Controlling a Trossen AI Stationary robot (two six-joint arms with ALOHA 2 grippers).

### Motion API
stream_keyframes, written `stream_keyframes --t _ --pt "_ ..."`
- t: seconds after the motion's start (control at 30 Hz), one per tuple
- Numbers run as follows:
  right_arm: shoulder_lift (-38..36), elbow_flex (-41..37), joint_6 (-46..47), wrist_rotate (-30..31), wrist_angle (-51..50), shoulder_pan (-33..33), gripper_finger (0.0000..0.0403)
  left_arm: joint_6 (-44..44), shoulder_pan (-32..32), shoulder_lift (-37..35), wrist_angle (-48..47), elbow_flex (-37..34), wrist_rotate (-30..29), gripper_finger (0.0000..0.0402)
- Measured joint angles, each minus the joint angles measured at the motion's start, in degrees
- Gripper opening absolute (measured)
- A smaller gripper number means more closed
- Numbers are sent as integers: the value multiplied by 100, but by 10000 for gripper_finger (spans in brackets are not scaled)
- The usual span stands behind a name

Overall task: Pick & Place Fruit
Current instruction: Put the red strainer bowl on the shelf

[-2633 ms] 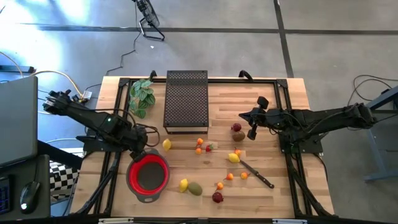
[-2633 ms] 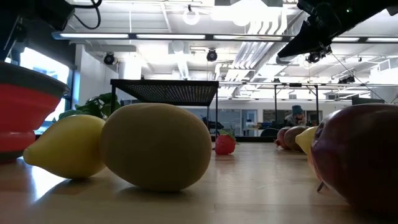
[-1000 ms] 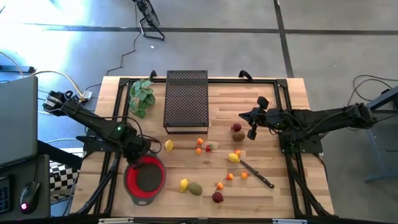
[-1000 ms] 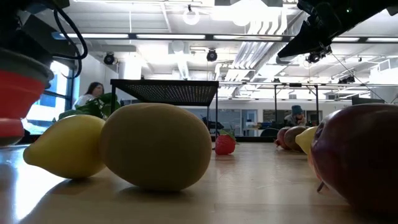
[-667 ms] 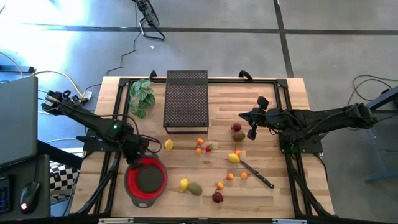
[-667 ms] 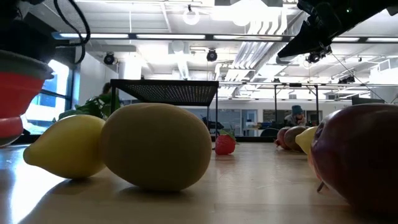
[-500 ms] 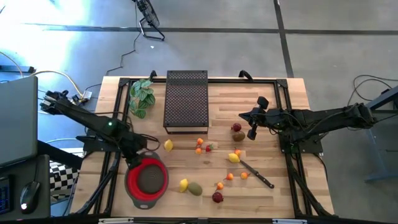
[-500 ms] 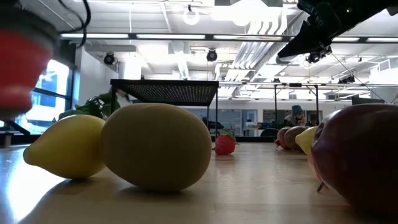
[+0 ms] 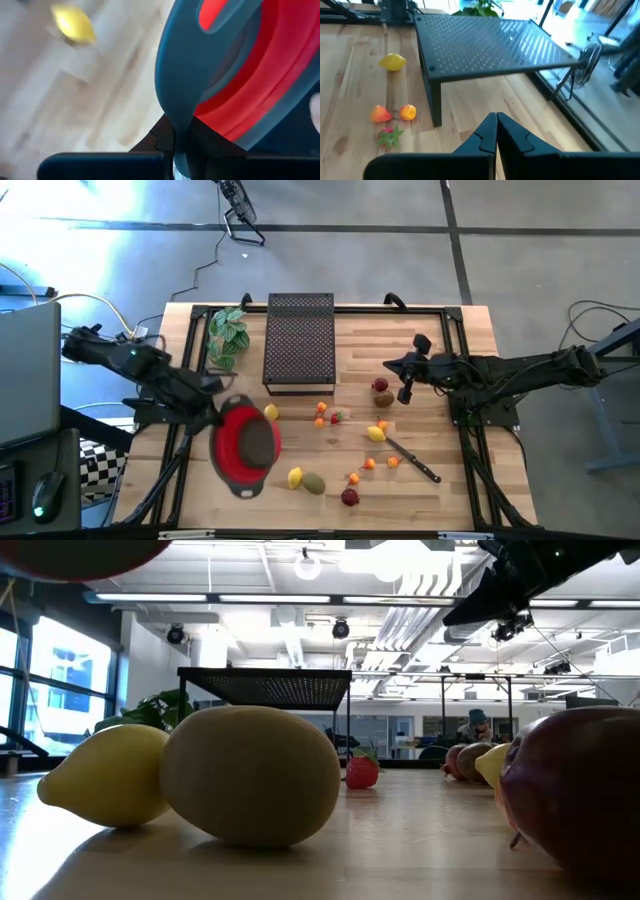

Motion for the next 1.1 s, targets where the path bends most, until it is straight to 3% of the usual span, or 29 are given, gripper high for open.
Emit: stream_keyframes --t 0.23,0.5,0.7,1.0,1.1 --pt "2 -2 -673 -230 940 1 2 -140 2 60 -406 1024 -2314 16" --pt "0 -2 -1159 -474 2330 1 2 815 2 324 -419 1440 -3877 15" --pt "0 -2 -1168 -800 2860 3 2 820 2 419 -457 1443 -4148 15" --pt "345 -2 -1607 -1011 3432 3 2 -68 4 424 -647 1445 -4040 15" --pt "637 -2 -1776 -994 3902 1 2 -130 4 447 -730 1445 -4385 15"
